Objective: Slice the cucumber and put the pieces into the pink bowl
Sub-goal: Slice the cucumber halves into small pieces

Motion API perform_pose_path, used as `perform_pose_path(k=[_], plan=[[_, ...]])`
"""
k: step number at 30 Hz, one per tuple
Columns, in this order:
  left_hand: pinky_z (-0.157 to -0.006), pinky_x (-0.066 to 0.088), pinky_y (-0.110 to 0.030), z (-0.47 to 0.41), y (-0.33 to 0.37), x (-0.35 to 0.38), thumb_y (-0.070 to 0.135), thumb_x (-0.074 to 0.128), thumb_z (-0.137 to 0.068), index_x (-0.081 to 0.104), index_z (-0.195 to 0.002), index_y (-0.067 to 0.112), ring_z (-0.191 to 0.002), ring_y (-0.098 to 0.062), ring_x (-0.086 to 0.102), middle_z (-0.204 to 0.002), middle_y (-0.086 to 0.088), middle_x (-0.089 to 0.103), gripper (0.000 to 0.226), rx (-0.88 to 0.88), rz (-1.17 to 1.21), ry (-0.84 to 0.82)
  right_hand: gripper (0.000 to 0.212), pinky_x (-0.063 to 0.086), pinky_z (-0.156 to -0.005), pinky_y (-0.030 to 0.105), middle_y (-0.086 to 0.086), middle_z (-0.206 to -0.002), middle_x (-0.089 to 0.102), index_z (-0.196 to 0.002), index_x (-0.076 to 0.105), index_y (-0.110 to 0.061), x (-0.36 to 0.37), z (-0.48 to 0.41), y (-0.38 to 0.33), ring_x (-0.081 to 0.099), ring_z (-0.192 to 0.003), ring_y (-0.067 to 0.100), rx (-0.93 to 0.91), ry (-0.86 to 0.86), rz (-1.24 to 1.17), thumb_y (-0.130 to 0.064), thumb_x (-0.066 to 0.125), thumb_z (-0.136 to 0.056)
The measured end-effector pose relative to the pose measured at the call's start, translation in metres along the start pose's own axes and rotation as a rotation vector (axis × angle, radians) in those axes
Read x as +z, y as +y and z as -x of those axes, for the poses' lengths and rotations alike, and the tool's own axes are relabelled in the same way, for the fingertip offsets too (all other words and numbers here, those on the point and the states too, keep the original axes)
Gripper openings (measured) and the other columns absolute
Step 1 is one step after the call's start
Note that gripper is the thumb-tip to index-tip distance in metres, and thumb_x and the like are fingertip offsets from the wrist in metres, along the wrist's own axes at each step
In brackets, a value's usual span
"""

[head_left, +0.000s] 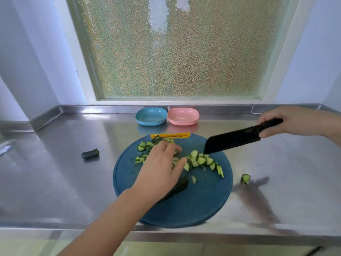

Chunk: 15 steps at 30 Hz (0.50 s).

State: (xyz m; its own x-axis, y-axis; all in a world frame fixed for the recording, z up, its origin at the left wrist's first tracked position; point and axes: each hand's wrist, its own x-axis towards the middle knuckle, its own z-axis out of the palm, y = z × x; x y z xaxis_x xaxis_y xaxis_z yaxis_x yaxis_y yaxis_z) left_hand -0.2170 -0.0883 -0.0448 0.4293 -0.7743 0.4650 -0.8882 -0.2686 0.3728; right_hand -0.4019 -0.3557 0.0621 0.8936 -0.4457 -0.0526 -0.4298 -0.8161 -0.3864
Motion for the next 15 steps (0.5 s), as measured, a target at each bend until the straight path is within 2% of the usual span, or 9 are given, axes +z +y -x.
perform_pose_path(k=[3,6,8,10,12,14,15], plan=[[-0.089,0.037,-0.023,0.016,0.001,0.001,0.062,0.050,-0.084,0.053,-0.114,0.026,-0.105,-0.011,0.045,-0.109,0.008,0.050,0.047,-0.024,-0.144,-0.242,0.010,0.031,-0.051,0.017,-0.009,-0.056,0.055,-0.068,0.072,-0.026,0.004,-0.011,-0.010,0.044,-0.049,0.001,0.014,-0.073,0.054,-0.031,0.081,-0.071],[-0.084,0.036,-0.021,0.019,-0.003,0.001,0.057,0.051,-0.086,0.050,-0.117,0.027,-0.105,-0.010,0.047,-0.112,0.008,0.047,0.043,-0.042,-0.140,-0.315,0.012,0.031,-0.051,0.016,-0.002,-0.060,0.058,-0.067,0.074,-0.024,0.017,-0.021,-0.016,0.046,-0.053,0.006,-0.013,-0.169,0.089,-0.030,0.084,-0.068],[-0.083,0.038,-0.022,0.018,-0.007,-0.003,0.051,0.050,-0.090,0.052,-0.113,0.024,-0.100,-0.011,0.050,-0.109,0.007,0.050,0.035,-0.038,-0.095,-0.350,0.014,0.032,-0.054,0.021,-0.002,-0.062,0.059,-0.072,0.075,-0.022,0.026,-0.026,-0.017,0.046,-0.056,0.008,-0.009,-0.254,0.107,-0.032,0.084,-0.068],[-0.077,0.040,-0.024,0.015,-0.013,-0.010,0.047,0.047,-0.092,0.056,-0.100,0.023,-0.087,-0.008,0.052,-0.096,0.008,0.055,0.026,-0.086,0.002,-0.402,0.019,0.030,-0.054,0.021,-0.003,-0.062,0.057,-0.075,0.074,-0.019,0.034,-0.031,-0.017,0.045,-0.057,0.009,-0.006,-0.311,0.130,-0.034,0.083,-0.068],[-0.074,0.041,-0.025,0.011,-0.022,-0.019,0.044,0.043,-0.095,0.058,-0.088,0.015,-0.076,-0.006,0.050,-0.083,0.008,0.056,0.033,-0.217,0.196,-0.436,0.022,0.029,-0.054,0.021,-0.004,-0.063,0.056,-0.077,0.074,-0.017,0.039,-0.037,-0.015,0.044,-0.058,0.009,-0.008,-0.333,0.148,-0.035,0.084,-0.068],[-0.076,0.041,-0.018,0.008,-0.028,-0.025,0.039,0.041,-0.096,0.059,-0.093,0.001,-0.080,-0.009,0.050,-0.085,0.002,0.055,0.043,-0.364,0.428,-0.442,0.025,0.029,-0.055,0.022,-0.004,-0.063,0.056,-0.077,0.073,-0.016,0.043,-0.043,-0.014,0.043,-0.058,0.009,-0.020,-0.341,0.155,-0.036,0.084,-0.067],[-0.073,0.039,-0.011,0.009,-0.029,-0.025,0.036,0.041,-0.097,0.060,-0.096,-0.001,-0.082,-0.009,0.051,-0.087,0.001,0.056,0.042,-0.409,0.515,-0.422,0.025,0.029,-0.054,0.022,-0.005,-0.062,0.055,-0.077,0.073,-0.015,0.044,-0.046,-0.014,0.042,-0.057,0.008,-0.027,-0.346,0.152,-0.036,0.084,-0.067]])
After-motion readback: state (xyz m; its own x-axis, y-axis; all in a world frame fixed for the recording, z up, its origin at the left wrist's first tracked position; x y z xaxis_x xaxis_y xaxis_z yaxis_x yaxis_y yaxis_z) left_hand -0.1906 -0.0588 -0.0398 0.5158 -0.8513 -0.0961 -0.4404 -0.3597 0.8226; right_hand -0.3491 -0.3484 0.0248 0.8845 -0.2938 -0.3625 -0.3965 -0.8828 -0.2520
